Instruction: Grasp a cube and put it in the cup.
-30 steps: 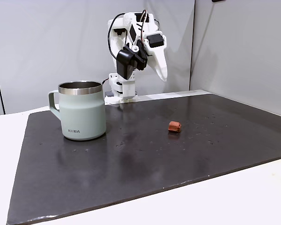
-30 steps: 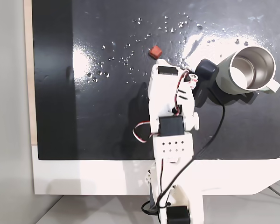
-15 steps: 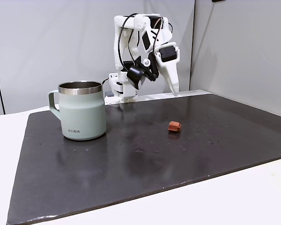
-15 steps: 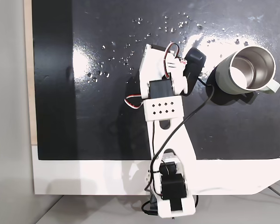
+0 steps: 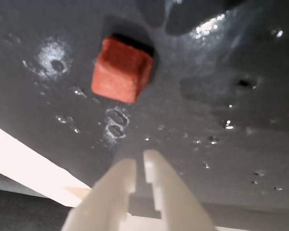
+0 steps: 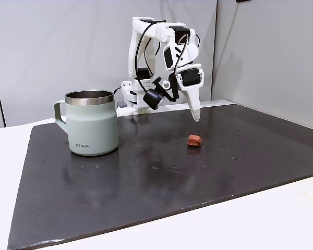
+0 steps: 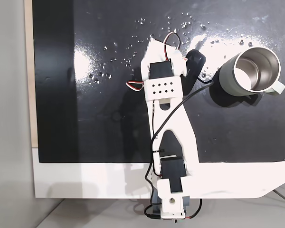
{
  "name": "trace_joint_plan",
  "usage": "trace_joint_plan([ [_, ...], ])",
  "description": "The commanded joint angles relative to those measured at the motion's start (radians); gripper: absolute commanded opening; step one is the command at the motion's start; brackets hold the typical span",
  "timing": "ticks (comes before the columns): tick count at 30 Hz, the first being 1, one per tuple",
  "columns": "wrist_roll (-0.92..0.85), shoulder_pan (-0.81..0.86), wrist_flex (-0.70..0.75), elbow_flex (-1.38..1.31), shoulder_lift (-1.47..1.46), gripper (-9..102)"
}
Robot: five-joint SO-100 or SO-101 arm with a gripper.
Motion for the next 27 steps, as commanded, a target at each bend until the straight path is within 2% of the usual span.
trace_joint_plan([
  [1,0.012,-0.005,0.011,-0.069,0.006,0],
  [6,0.025,0.014,0.021,-0.077,-0.014,1],
  [11,-0.003,0.037,0.149,-0.225,-0.146,22],
  [13,0.012,0.054,0.152,-0.232,-0.158,26],
  [27,0.012,0.06,0.199,-0.311,-0.209,33],
])
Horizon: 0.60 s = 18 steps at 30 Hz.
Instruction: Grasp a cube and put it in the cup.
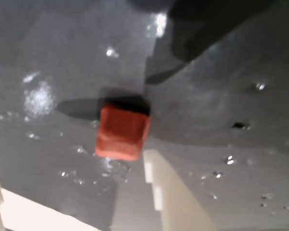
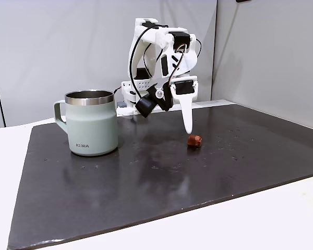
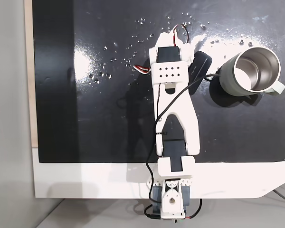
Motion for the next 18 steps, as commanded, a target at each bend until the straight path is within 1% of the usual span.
trace_joint_plan([
  [1,-0.008,-0.009,0.02,-0.08,0.003,33],
  [14,-0.041,-0.074,0.046,-0.149,-0.086,32],
  [18,-0.044,-0.071,0.052,-0.149,-0.104,31],
])
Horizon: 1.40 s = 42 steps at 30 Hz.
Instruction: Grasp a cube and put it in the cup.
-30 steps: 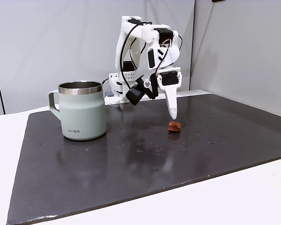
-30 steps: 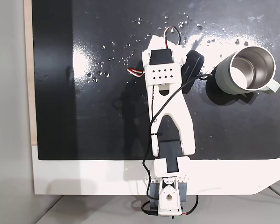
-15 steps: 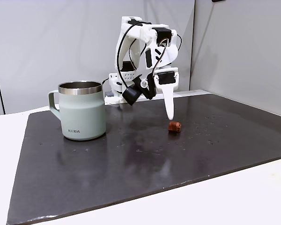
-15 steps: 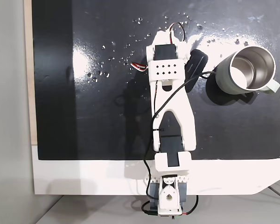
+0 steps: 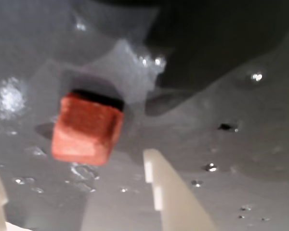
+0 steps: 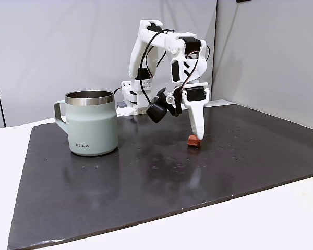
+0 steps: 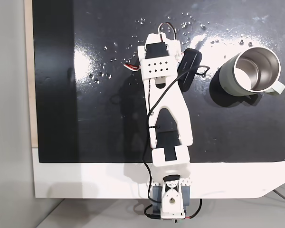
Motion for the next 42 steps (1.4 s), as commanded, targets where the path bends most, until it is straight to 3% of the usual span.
trace_joint_plan([
  [1,-0.009,0.006,0.012,-0.058,0.003,30],
  [25,0.006,0.049,0.021,-0.077,-0.072,27],
  [42,0.015,0.054,0.021,-0.091,-0.044,7],
])
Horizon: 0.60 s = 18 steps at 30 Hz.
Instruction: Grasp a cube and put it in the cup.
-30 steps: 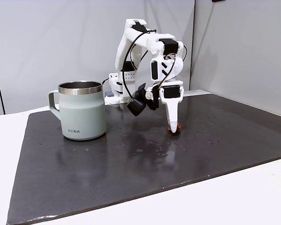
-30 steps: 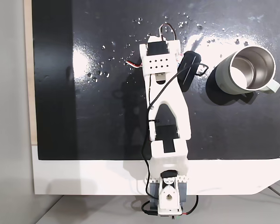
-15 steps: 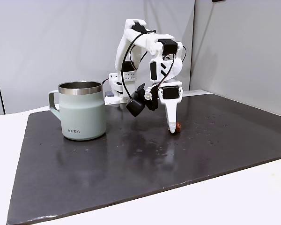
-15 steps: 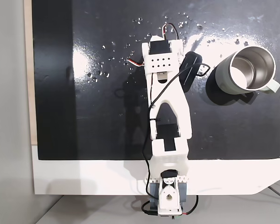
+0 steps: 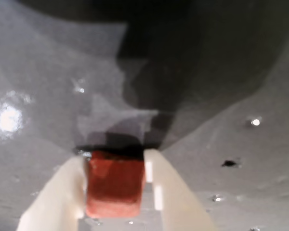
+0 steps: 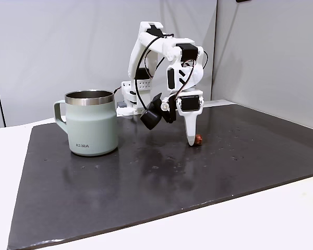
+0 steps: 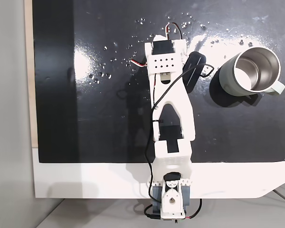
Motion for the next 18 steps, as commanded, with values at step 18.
trace_joint_plan([
  [18,-0.012,0.0,0.006,-0.029,0.215,2],
])
